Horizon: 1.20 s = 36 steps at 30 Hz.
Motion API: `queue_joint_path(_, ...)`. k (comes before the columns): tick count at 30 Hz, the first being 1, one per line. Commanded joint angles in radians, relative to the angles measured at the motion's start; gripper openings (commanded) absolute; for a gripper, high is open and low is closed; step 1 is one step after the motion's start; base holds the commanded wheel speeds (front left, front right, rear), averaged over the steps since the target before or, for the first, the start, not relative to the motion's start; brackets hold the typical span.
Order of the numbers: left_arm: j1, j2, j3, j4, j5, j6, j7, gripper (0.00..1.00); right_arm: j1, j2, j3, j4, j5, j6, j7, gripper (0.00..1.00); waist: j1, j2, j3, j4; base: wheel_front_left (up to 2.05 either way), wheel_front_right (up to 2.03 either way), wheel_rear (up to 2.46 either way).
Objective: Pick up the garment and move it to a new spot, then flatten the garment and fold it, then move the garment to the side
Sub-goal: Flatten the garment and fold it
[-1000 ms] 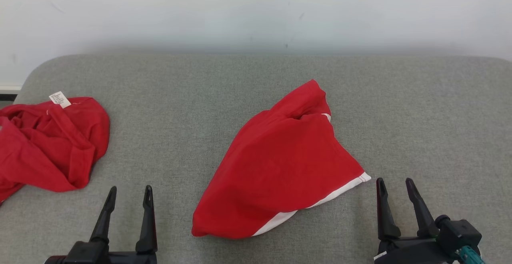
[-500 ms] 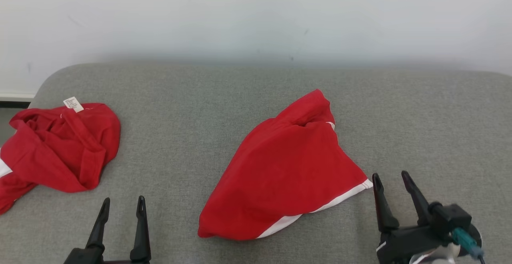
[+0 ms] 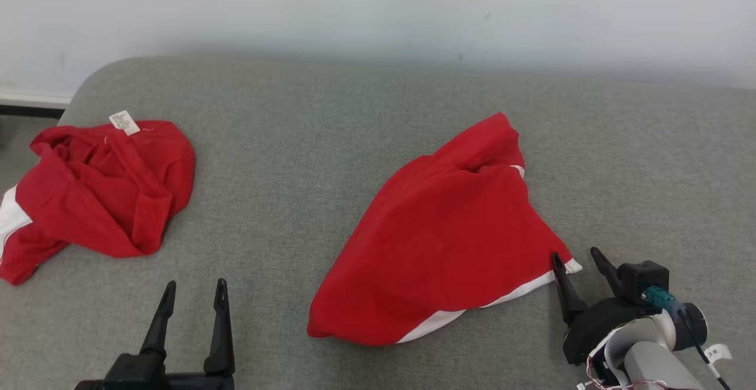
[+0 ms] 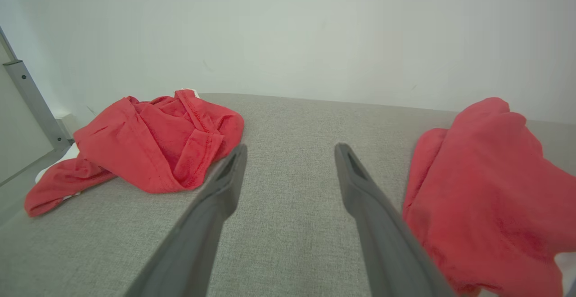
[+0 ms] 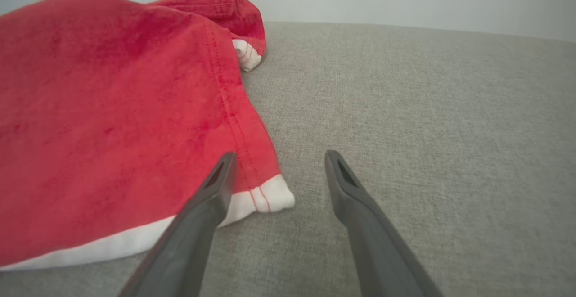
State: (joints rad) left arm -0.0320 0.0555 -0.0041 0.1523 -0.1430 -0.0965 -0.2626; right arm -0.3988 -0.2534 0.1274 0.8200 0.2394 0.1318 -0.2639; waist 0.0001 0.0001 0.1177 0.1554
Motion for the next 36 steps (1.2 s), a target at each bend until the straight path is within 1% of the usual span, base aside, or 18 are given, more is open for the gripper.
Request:
queue_joint_path(1, -0.014, -0.001, 0.0, 0.001, 0.008, 0.001, -0.003, 1.0, -0.013, -0.001, 0.006, 0.022, 0.01, -0.002, 0.0, 1.0, -0.0001, -0.0001, 0.017, 0.015, 0.0, 0.0, 0.0)
queue_joint_path(4, -0.017, -0.004, -0.001, 0.003, 0.008, 0.0, -0.003, 1.0, -0.044, 0.002, 0.02, 0.081, 0.028, -0.002, 0.0, 1.0, -0.0001, -0.0001, 0.023, 0.02, 0.0, 0.0, 0.0)
queue_joint_path(5, -0.017, -0.004, 0.001, 0.004, 0.007, 0.001, -0.003, 1.0, -0.05, 0.003, 0.025, 0.091, 0.033, -0.002, 0.0, 0.44, -0.0001, -0.0001, 0.023, 0.02, 0.0, 0.0, 0.0)
queue_joint_path(6, -0.016, -0.004, 0.003, 0.004, 0.006, 0.003, -0.003, 1.0, -0.052, 0.007, 0.033, 0.093, 0.04, -0.002, 0.0, 0.0, -0.0001, -0.0001, 0.022, 0.017, 0.0, 0.0, 0.0)
queue_joint_path(10, 0.004, -0.005, 0.011, 0.008, -0.002, 0.006, -0.003, 1.0, -0.06, -0.002, 0.037, 0.066, 0.054, -0.002, 0.0, 0.0, -0.0001, -0.0001, 0.009, -0.003, 0.0, 0.0, 0.0)
queue_joint_path(15, 0.012, -0.006, 0.006, 0.012, -0.021, 0.008, -0.003, 1.0, -0.01, 0.0, 0.008, -0.035, 0.085, -0.002, 0.0, 0.0, -0.0001, -0.0001, -0.016, -0.04, 0.0, 0.0, 0.0)
queue_joint_path(20, 0.026, -0.006, -0.005, 0.015, -0.041, 0.019, -0.003, 1.0, 0.099, -0.008, -0.021, -0.164, 0.106, -0.002, 0.0, 0.0, -0.0001, -0.0001, -0.026, -0.082, 0.0, 0.0, 0.0)
queue_joint_path(23, 0.03, -0.006, -0.015, 0.017, -0.049, 0.025, -0.003, 1.0, 0.177, -0.013, -0.054, -0.22, 0.103, -0.002, 0.0, 0.0, -0.0001, -0.0001, -0.027, -0.102, 0.0, 0.0, 0.0)
queue_joint_path(27, 0.023, -0.005, -0.018, 0.021, -0.054, 0.027, -0.003, 1.0, 0.283, 0.005, -0.11, -0.293, 0.108, -0.002, -0.001, 0.0, -0.0001, -0.0001, -0.024, -0.115, 0.0, 0.0, 0.0)
queue_joint_path(31, 0.02, -0.005, -0.019, 0.022, -0.056, 0.026, -0.003, 1.0, 0.331, 0.027, -0.123, -0.332, 0.101, -0.002, 0.006, 0.0, -0.0001, -0.0001, -0.019, -0.128, 0.0, 0.0, 0.0)
queue_joint_path(32, 0.019, -0.005, -0.021, 0.026, -0.055, 0.024, -0.003, 1.0, 0.34, 0.031, -0.126, -0.339, 0.095, -0.002, 0.009, 0.05, -0.0001, -0.0001, -0.018, -0.131, 0.0, 0.0, 0.0)
queue_joint_path(33, 0.018, -0.005, -0.024, 0.03, -0.051, 0.021, -0.003, 1.0, 0.346, 0.031, -0.13, -0.35, 0.081, -0.002, 0.008, 0.62, -0.0001, -0.0001, -0.019, -0.133, 0.0, 0.0, 0.0)
queue_joint_path(34, 0.016, -0.005, -0.024, 0.032, -0.049, 0.02, -0.003, 1.0, 0.349, 0.029, -0.136, -0.36, 0.061, -0.002, 0.007, 1.0, -0.0001, -0.0001, -0.02, -0.135, 0.0, 0.0, 0.0)
queue_joint_path(36, 0.014, -0.005, -0.022, 0.033, -0.047, 0.021, -0.003, 1.0, 0.348, 0.042, -0.159, -0.387, 0.028, -0.002, 0.002, 1.0, -0.0001, -0.0001, -0.023, -0.139, 0.0, 0.0, 0.0)
